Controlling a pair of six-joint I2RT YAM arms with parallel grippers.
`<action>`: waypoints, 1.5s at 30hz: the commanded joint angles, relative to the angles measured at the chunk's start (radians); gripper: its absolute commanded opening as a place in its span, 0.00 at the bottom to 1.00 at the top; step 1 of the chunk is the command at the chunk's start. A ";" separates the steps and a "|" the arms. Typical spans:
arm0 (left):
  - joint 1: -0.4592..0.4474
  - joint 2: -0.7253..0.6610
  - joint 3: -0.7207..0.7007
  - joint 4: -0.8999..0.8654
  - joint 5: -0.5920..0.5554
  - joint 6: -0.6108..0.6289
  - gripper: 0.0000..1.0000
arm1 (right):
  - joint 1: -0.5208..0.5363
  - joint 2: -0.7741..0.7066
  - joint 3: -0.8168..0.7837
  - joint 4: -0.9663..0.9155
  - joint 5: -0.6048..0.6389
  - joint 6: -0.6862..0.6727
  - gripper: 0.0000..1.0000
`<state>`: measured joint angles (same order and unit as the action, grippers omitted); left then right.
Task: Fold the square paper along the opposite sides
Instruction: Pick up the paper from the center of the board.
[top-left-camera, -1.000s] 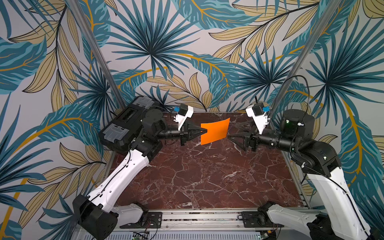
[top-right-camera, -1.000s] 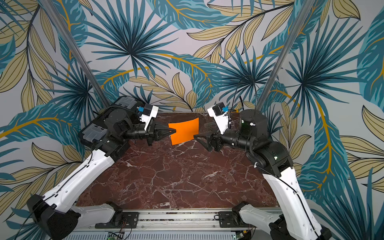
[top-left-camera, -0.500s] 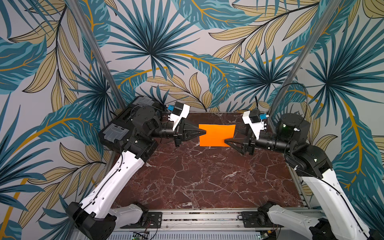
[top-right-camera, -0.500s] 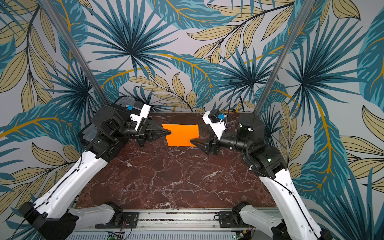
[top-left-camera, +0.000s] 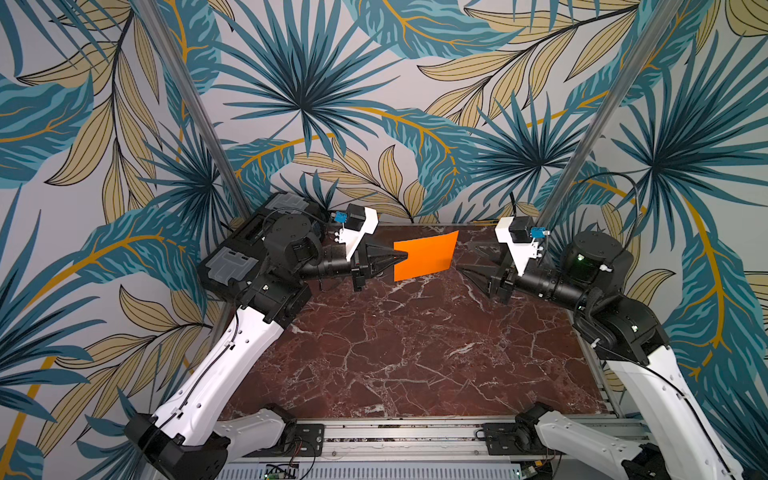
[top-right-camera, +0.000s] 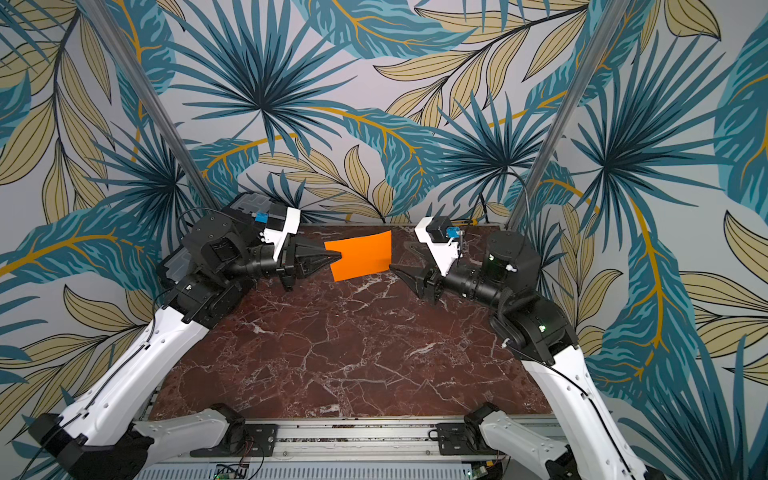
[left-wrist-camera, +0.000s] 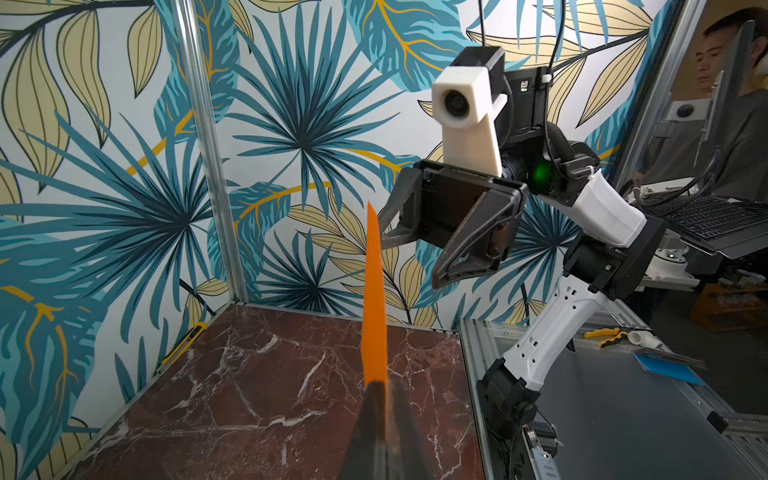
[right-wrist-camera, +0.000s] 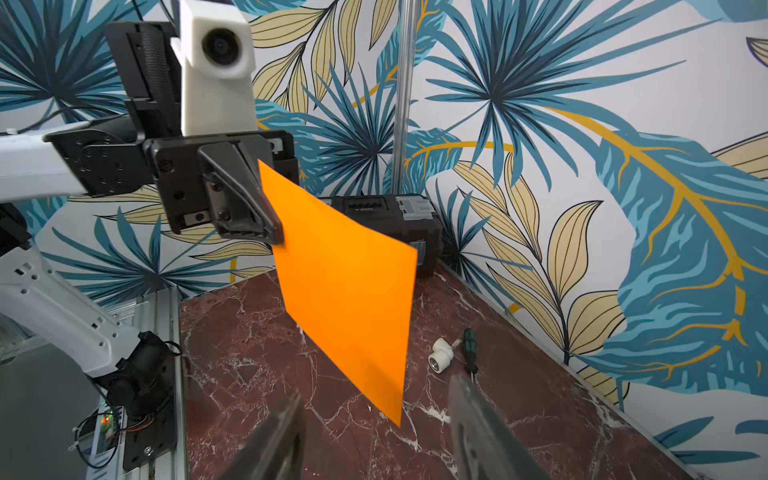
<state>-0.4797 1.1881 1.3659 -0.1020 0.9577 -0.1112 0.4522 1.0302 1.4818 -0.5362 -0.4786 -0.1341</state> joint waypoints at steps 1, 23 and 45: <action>0.007 -0.013 0.027 -0.011 0.025 0.016 0.00 | -0.004 0.016 -0.008 0.037 0.013 0.003 0.59; 0.025 -0.050 0.022 0.056 0.122 -0.043 0.00 | -0.014 0.042 -0.017 0.008 0.036 -0.004 0.61; 0.025 0.010 0.038 0.045 -0.038 -0.033 0.00 | -0.011 0.034 0.002 0.008 -0.262 0.042 0.64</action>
<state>-0.4606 1.2064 1.3800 -0.0914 0.9295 -0.1280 0.4393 1.0531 1.4757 -0.5282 -0.7078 -0.1074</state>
